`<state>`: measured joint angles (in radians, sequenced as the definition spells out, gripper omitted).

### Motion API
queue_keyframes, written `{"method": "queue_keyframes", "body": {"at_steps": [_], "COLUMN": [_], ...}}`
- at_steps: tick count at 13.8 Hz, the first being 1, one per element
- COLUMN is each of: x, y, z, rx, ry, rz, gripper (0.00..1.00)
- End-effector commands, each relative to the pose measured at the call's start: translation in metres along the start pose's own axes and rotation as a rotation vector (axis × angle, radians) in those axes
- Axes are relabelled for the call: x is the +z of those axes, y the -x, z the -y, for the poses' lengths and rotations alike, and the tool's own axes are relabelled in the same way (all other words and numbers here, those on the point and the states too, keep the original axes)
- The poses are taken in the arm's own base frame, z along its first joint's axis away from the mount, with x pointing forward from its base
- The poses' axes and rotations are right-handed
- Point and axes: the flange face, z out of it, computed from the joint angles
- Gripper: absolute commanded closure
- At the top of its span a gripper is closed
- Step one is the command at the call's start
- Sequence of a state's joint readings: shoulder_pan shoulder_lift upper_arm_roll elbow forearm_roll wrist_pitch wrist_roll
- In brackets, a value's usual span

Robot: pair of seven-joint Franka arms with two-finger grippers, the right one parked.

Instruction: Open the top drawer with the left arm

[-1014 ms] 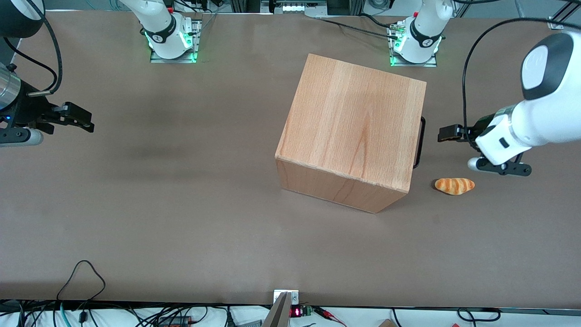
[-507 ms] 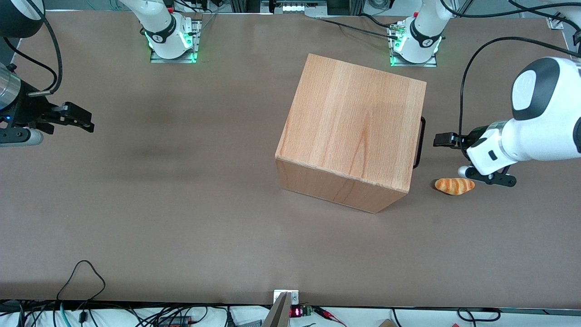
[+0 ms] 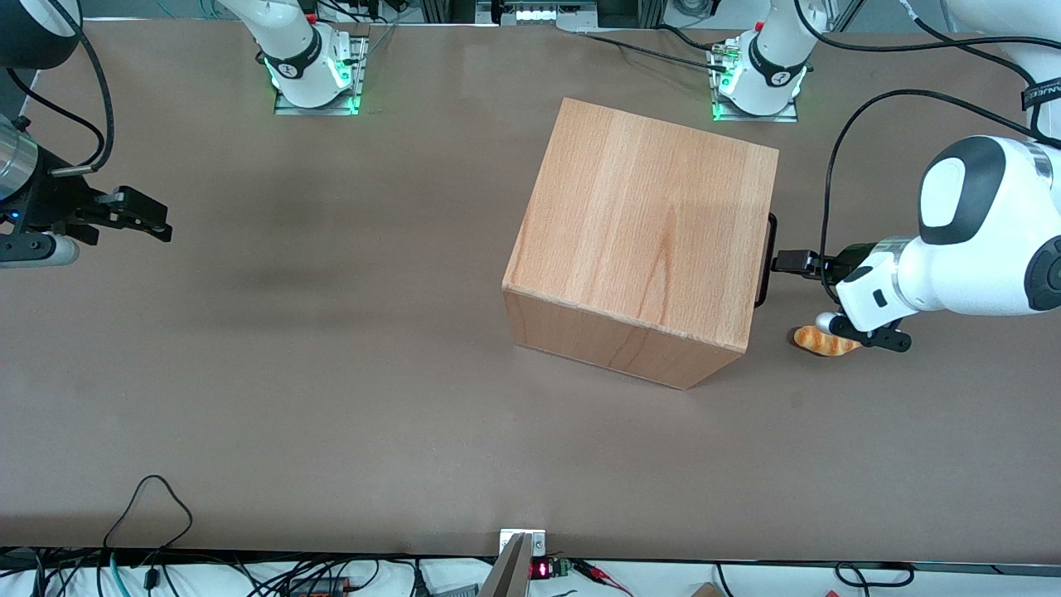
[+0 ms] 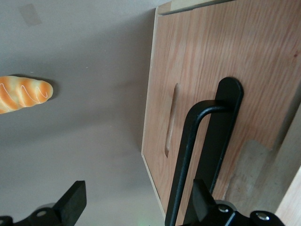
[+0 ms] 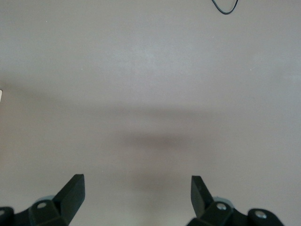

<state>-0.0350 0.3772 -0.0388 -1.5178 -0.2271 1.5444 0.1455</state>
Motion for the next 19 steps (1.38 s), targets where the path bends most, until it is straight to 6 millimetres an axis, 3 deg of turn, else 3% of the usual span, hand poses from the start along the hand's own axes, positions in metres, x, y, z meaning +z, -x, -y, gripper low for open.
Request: {"method": "queue_keyframes", "body": {"at_steps": [1,19], "x": [0.004,0.026], "y": [-0.005,-0.011], "z": [-0.003,-0.013], "rx": [0.028,0.041], "ry": [0.023,0.044], "rz": [0.016,0.071], "gripper": [0.0,0.0]}}
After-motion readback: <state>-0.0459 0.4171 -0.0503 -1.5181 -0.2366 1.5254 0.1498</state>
